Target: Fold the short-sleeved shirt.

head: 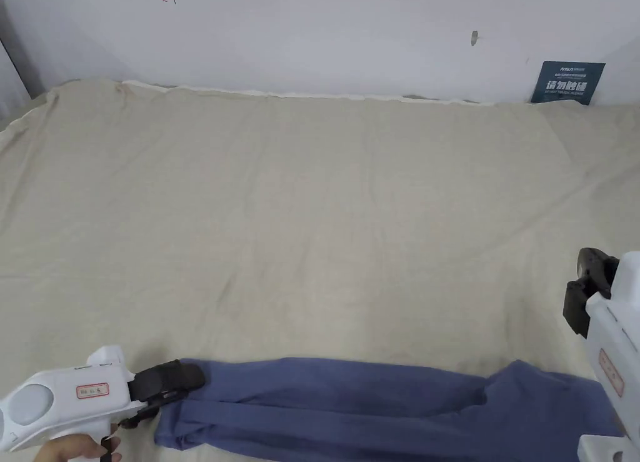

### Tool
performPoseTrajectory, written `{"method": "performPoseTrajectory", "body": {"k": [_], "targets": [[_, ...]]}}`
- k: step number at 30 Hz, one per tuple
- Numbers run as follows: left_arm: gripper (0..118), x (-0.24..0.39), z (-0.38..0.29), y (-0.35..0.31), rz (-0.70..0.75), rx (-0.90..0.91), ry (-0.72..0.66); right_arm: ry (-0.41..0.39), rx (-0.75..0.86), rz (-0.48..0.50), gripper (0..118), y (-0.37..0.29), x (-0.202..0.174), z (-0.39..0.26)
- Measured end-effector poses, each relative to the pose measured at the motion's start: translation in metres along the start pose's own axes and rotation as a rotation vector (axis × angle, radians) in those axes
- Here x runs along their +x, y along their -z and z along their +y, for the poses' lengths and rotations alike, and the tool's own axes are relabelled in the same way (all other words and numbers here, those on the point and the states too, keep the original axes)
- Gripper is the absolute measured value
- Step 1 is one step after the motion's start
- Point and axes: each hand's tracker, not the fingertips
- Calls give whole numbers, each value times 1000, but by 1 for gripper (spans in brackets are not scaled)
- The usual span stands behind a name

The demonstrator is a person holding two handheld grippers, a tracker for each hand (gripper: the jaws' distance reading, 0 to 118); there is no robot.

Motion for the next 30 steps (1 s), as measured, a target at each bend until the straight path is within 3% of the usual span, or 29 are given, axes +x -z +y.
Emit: {"method": "performPoseTrajectory", "body": {"k": [1, 2, 3, 5, 7, 9, 12, 15, 21, 30], "targets": [[100, 2, 1, -1, -9, 2, 12, -1, -4, -2, 2, 0, 0, 0], [92, 3, 2, -5, -9, -7, 15, 0, -8, -3, 2, 1, 1, -1], [77, 6, 3, -5, -2, -16, 31, 2, -11, -3, 2, 2, 2, -2], [34, 9, 3, 2, 9, -29, 63, 7, -21, -2, 2, 4, 3, -2], [33, 13, -3, 6, 42, -55, 97, 10, -24, -2, 2, 3, 4, -3], [14, 15, -3, 7, 36, -29, 80, 15, -24, -2, 2, -1, 6, -3], [9, 30, -11, 9, 23, -33, 46, 22, -23, -3, 2, -5, 11, -4], [8, 38, -7, 0, 114, 14, 178, 28, -23, -9, 2, -8, 18, -2], [7, 49, 19, -52, 120, 121, 193, 60, 8, -16, 2, -18, 30, 6], [7, 69, 13, -92, 307, 174, 253, 92, 42, -3, 2, -30, 47, 7]]}}
